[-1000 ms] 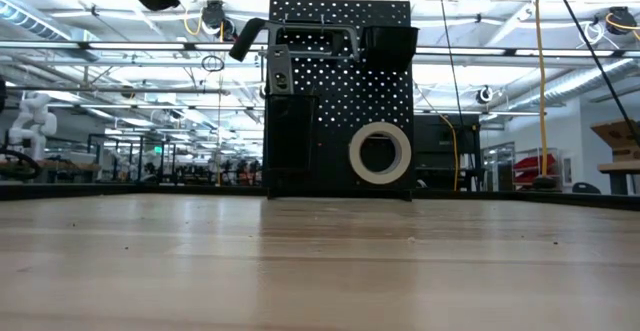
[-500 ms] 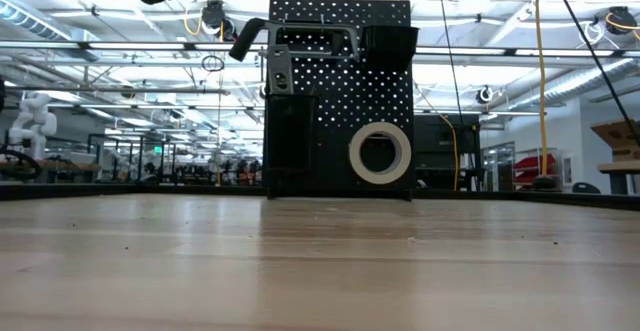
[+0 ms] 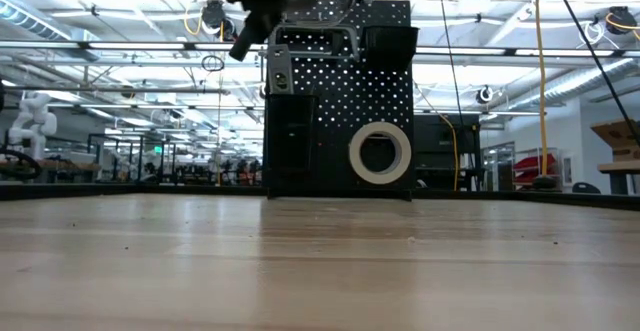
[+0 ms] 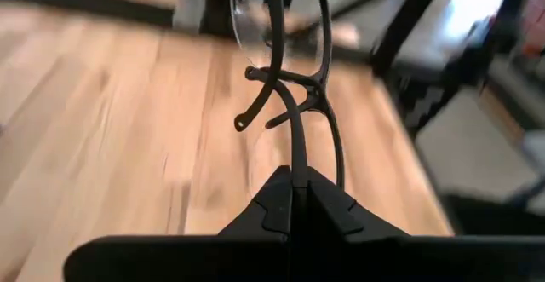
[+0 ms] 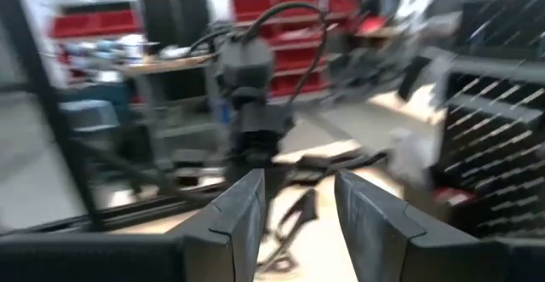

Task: Hang tools onto peg board
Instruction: Put the black safety glasses into the right black tool bin

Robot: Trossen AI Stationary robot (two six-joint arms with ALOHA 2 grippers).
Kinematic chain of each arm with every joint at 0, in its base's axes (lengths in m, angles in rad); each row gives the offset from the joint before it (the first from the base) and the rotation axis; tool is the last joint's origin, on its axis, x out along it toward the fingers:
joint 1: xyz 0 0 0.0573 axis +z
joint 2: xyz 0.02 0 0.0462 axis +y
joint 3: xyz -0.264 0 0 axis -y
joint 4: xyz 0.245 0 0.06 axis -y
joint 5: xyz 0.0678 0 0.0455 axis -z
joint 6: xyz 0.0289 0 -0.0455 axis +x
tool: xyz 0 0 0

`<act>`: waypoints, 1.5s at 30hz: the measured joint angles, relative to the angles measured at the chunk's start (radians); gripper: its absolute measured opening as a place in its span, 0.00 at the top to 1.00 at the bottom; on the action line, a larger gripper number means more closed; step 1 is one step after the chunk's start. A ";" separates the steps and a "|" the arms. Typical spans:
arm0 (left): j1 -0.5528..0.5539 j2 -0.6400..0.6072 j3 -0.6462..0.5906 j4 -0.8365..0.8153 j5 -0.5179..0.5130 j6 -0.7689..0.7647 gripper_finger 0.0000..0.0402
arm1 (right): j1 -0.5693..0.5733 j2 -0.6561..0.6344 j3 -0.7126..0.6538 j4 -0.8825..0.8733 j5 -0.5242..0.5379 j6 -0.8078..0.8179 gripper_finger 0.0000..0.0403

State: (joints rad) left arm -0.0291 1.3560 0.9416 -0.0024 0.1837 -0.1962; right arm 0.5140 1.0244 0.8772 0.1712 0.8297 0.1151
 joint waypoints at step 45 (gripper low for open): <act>-0.051 0.228 0.310 -0.525 0.078 0.132 0.96 | -0.391 0.240 0.000 -0.237 -0.915 0.310 0.59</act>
State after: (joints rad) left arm -0.0799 1.5841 1.2514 -0.5272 0.2619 -0.0640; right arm 0.1234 1.2641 0.8768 -0.0661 -0.0855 0.4253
